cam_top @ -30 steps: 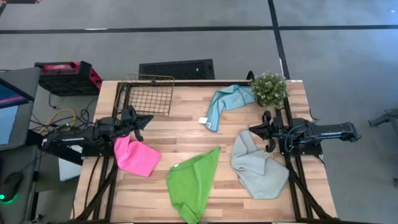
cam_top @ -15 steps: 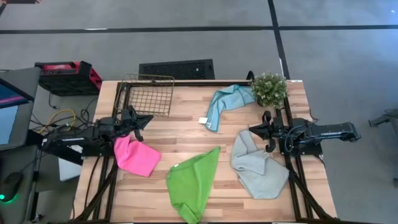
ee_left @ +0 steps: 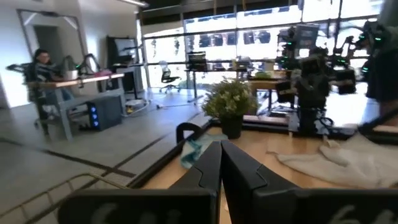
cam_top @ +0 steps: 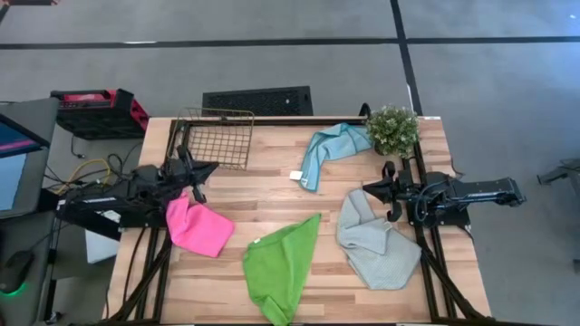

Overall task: Fold microfiber towels
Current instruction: Fold the green microfiber cloth

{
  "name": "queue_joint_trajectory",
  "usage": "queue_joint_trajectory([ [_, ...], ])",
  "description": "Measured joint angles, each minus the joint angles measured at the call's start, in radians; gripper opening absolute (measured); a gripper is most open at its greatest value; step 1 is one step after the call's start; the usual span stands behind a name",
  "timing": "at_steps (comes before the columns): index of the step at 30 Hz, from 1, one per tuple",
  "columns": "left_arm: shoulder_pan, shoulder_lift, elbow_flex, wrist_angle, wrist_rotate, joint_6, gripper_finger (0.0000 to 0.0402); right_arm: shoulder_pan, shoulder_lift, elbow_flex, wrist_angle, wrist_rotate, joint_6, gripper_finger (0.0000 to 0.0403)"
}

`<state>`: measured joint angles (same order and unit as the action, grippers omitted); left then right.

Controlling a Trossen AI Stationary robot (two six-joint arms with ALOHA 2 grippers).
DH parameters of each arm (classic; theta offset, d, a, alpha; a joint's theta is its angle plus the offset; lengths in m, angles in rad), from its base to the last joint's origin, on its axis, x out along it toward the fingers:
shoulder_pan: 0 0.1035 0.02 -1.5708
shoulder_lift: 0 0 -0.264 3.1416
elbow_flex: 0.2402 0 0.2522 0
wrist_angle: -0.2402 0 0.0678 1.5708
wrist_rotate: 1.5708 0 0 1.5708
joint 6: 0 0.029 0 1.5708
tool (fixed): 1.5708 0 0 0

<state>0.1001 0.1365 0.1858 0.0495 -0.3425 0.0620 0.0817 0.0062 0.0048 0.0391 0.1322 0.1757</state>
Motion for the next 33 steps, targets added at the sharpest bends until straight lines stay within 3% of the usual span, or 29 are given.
queue_joint_trajectory([
  [8,0.000,0.325,0.240,-0.196,-0.099,-0.025,0.0000,-0.015,0.000,0.000,0.063,0.030,0.000,0.0038],
  [13,0.000,0.501,0.346,-0.258,-0.086,-0.134,0.0000,-0.039,0.000,0.002,0.206,0.027,-0.003,0.0028],
  [15,0.000,0.548,0.376,-0.264,-0.071,-0.163,0.0000,-0.039,0.001,0.020,0.184,0.025,-0.033,0.0013],
  [22,-0.056,0.640,0.447,-0.270,-0.008,-0.179,0.0000,-0.016,0.082,0.216,-0.097,0.023,-0.154,0.0005],
  [28,-0.139,0.702,0.486,-0.292,-0.075,-0.212,0.0000,-0.017,0.268,0.442,-0.461,0.016,-0.021,0.0003],
  [33,-0.166,0.759,0.562,-0.417,-0.088,-0.294,0.0000,-0.016,0.431,0.604,-0.710,-0.041,0.078,0.0004],
])
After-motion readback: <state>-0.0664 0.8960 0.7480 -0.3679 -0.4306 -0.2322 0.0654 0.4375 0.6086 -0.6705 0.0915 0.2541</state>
